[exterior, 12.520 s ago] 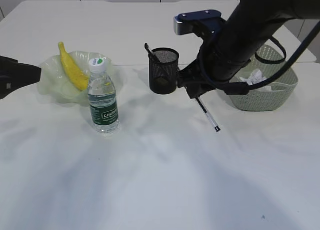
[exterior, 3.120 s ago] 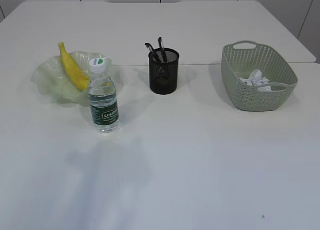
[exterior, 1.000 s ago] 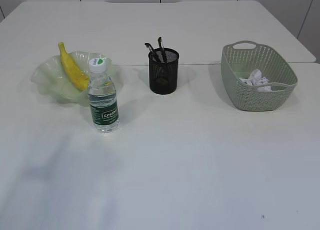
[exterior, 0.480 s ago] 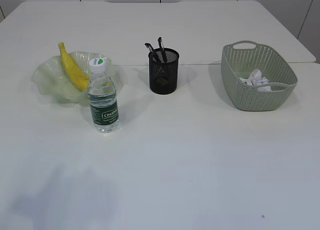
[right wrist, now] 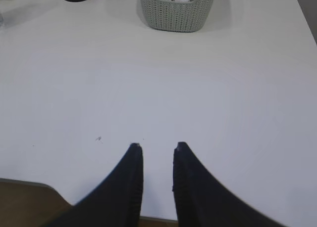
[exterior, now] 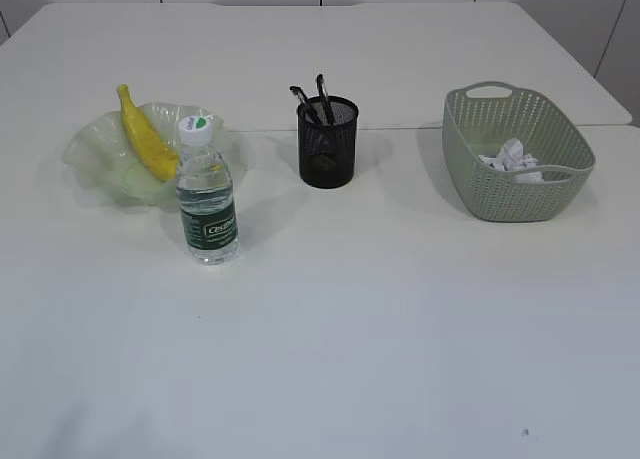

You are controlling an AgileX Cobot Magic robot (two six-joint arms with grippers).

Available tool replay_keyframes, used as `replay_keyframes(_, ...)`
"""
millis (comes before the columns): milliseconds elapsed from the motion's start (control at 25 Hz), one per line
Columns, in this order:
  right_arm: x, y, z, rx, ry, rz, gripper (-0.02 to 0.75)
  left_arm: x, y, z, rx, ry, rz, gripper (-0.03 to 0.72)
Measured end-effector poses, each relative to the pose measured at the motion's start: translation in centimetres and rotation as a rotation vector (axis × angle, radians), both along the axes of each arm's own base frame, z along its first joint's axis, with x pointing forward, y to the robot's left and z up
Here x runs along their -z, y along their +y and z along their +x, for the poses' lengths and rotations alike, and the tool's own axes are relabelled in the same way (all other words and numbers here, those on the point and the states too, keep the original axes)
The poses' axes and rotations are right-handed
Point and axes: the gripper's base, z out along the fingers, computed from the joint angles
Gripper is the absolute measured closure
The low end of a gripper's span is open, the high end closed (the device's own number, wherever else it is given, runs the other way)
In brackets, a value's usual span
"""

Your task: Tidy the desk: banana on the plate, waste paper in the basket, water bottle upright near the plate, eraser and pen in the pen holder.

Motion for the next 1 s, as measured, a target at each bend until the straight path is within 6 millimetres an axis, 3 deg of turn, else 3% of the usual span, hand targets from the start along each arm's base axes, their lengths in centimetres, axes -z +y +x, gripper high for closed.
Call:
replay_keyframes(480, 0.0, 0.0, 0.0, 0.000, 0.000, 0.000, 0.568, 0.3, -0.2, -1.2, 0.027, 0.148, -0.019, 0.300)
replay_keyframes(1000, 0.0, 0.0, 0.0, 0.000, 0.001, 0.000, 0.568, 0.2, -0.5, -1.2, 0.053, 0.123, -0.050, 0.300)
